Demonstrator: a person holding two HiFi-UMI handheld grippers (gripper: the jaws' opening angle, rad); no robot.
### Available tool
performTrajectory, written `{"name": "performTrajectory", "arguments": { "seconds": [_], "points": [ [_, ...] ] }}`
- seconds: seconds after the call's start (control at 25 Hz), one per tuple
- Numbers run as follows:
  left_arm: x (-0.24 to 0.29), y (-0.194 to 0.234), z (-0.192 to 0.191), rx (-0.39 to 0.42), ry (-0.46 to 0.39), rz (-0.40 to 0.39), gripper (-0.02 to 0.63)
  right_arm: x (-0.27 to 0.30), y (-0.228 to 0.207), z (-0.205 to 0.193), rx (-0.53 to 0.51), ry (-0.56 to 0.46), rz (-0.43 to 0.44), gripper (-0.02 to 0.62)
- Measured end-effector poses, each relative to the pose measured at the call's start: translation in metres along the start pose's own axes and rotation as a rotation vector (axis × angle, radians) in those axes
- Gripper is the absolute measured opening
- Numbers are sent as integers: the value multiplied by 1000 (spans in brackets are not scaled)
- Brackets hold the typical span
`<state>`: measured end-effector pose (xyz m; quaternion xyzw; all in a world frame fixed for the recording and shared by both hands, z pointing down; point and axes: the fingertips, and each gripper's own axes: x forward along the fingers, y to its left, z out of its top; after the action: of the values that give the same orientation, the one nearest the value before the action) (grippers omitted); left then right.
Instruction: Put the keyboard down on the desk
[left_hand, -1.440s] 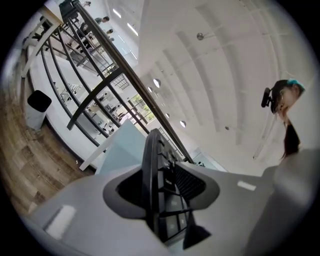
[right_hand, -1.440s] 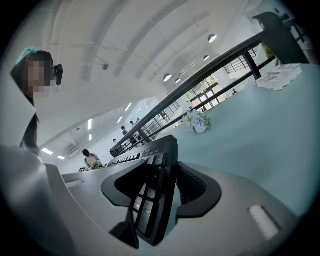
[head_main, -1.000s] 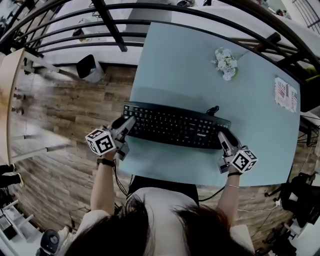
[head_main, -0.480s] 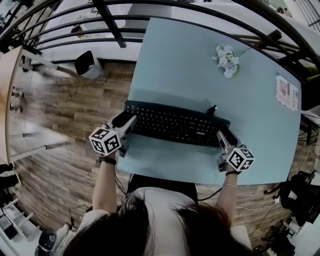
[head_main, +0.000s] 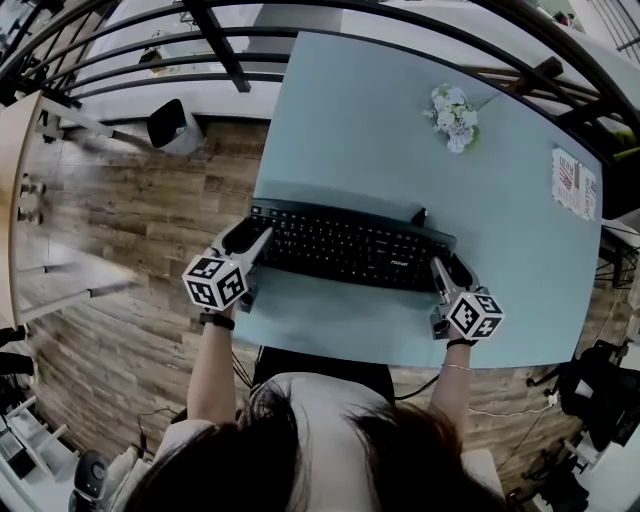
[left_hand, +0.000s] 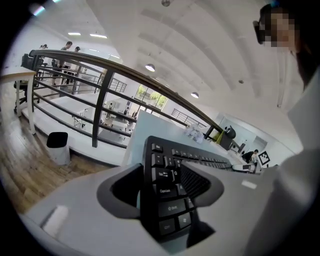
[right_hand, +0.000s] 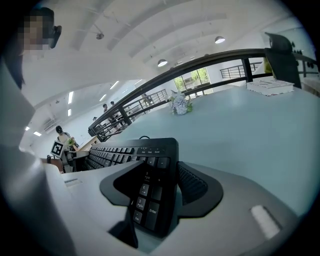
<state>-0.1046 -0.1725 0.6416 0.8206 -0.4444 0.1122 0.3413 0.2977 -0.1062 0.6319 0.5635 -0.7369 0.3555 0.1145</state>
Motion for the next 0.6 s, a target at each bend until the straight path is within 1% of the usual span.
{"name": "performTrajectory", "arguments": {
  "seconds": [0.24,0.44,0.6],
  "points": [
    [-1,2,-1,29,-8,53,268,1,-1,-2,1,0,-20,186],
    [-2,5,-5,98,1,109,276,1,0,1,-13,-12,-26,187],
    [-3,5,-8,105,-6,119,276,2,1,3,-26,-19,-31,187]
  ]
}}
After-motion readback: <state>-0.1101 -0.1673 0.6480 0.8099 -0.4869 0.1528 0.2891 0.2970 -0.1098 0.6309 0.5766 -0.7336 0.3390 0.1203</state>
